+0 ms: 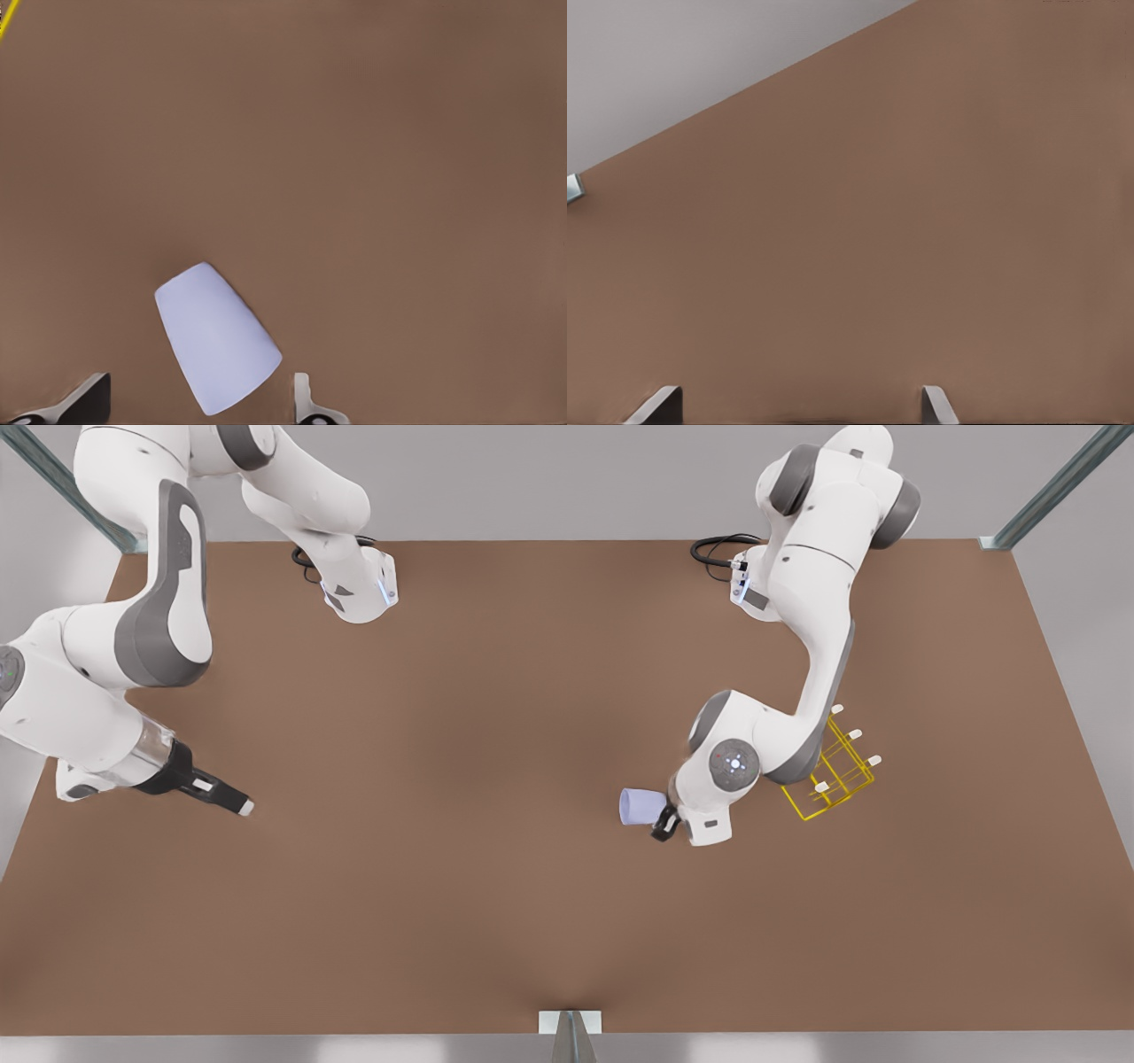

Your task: Place the cup on the cup holder

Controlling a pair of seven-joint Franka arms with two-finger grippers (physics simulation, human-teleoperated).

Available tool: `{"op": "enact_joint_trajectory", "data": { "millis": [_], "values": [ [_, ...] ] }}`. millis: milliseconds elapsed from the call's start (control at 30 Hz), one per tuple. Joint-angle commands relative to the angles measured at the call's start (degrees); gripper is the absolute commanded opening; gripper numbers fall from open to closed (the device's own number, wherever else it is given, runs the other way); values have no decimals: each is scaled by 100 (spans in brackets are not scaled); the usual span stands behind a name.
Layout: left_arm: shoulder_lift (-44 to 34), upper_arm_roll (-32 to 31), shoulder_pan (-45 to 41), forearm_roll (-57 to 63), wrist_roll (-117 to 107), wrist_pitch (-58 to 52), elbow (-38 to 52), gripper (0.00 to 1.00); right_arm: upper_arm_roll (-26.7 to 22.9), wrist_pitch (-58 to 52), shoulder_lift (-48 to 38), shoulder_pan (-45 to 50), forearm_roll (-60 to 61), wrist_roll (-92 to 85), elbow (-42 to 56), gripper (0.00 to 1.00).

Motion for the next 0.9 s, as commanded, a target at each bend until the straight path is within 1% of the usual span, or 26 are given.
{"op": "enact_joint_trajectory", "data": {
  "millis": [0, 33, 133, 167, 200, 233, 333, 400, 533, 667, 733, 867],
  "values": [
    [-59, -43, 31, -76, -8398, 1798, -238, 100, 3, -341, 135, 2, -597, -2209, -4, 100],
    [-130, -122, 31, -76, -8442, 1868, -475, 100, 3, -324, 197, 11, -597, -2209, 93, 100],
    [-165, -280, 30, -6, -8345, 1868, -826, 100, 12, -51, 311, 29, -580, -2139, 313, 100],
    [-165, -280, 39, 196, -7793, 1895, -967, 100, 12, -122, 285, 29, -588, -2139, 295, 100],
    [-279, -280, 57, 223, -6116, 1842, -1274, 100, 12, -166, 267, -6, -588, -2209, 278, 100],
    [-385, -289, 92, 109, -5366, 1807, -1415, 100, 12, -166, 276, -15, -588, -2201, 278, 100],
    [-253, -289, 241, 109, -4390, 1895, -1415, 100, 12, -166, 285, -24, -571, -2201, 278, 100],
    [-182, -289, 241, 12, -4399, 2044, -1415, 100, 12, -157, 293, -24, -571, -2201, 278, 100],
    [-121, -342, 233, 3, -4302, 1983, -1582, 100, 12, -139, 302, -24, -571, -2209, 278, 100],
    [-42, -342, 233, 12, -3828, 1886, -1635, 100, 3, -122, 311, -33, -562, -2209, 278, 100],
    [-42, -447, 233, -6, -3003, 1763, -1626, 100, 3, -122, 311, -33, -562, -2201, 278, 100],
    [125, -456, 233, 3, -2747, 1877, -1591, 100, 3, -113, 311, -33, -562, -2201, 278, 100]
  ]
}}
